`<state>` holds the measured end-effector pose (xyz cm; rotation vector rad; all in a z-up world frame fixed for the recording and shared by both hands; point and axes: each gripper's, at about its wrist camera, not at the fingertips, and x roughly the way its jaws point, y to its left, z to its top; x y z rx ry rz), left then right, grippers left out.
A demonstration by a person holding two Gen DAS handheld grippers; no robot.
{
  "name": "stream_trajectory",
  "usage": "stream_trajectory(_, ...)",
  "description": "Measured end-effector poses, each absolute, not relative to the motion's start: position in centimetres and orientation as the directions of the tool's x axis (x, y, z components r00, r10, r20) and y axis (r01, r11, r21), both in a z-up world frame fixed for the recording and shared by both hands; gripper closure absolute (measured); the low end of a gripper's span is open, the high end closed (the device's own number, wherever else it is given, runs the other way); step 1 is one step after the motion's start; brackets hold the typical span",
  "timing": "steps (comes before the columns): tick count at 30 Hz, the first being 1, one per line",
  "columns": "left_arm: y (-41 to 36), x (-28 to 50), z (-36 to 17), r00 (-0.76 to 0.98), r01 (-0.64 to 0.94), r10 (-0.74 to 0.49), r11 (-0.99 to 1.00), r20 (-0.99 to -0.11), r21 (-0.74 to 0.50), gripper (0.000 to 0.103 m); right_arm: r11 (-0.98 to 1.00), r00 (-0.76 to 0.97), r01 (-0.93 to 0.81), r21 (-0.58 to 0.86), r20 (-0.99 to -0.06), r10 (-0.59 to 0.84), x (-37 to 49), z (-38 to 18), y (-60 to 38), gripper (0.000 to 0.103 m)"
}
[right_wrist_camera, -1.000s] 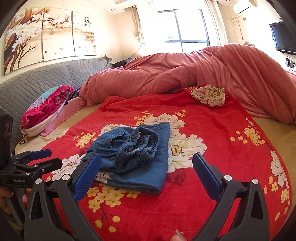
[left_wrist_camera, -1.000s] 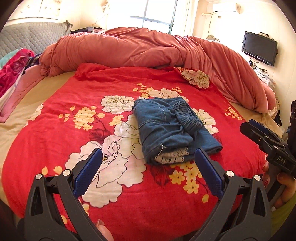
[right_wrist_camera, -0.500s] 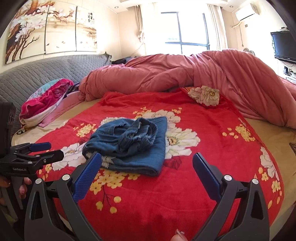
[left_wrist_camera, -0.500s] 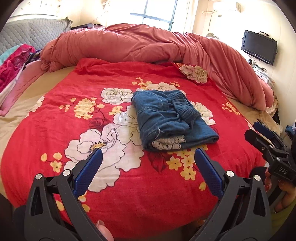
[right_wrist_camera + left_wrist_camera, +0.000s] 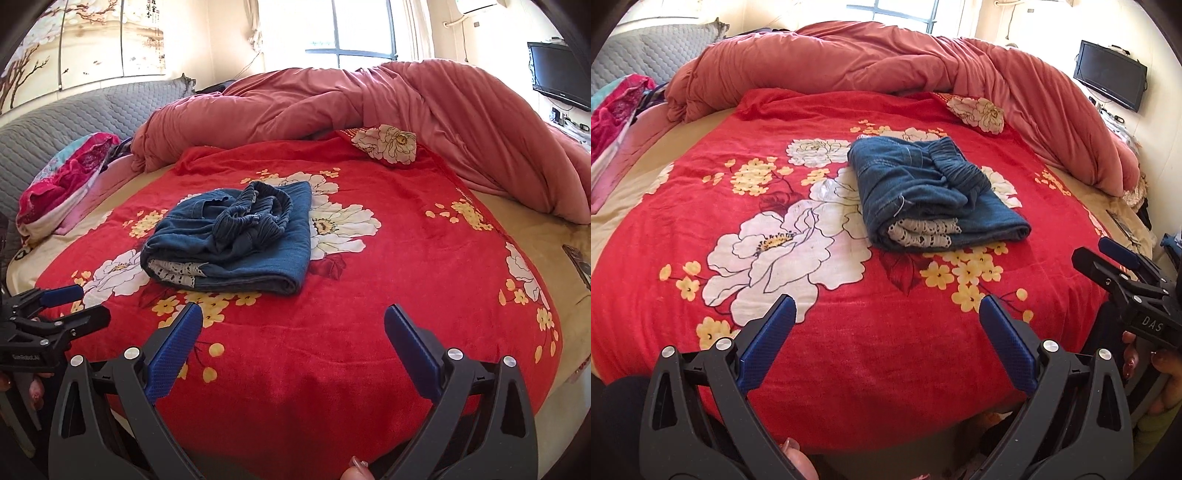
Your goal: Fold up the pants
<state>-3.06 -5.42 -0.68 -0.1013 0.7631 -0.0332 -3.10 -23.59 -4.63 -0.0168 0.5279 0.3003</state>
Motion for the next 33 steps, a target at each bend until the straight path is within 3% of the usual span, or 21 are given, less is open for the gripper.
stream_trajectory(33, -4.9, -2.5, -1.3, 0.707, -0.038, -0.062, 0.991, -0.705, -0.126, 0.01, 0.959, 0.813, -0.277, 0.06, -0.518, 0.267, -2.0, -5.4, -23.3, 0.005)
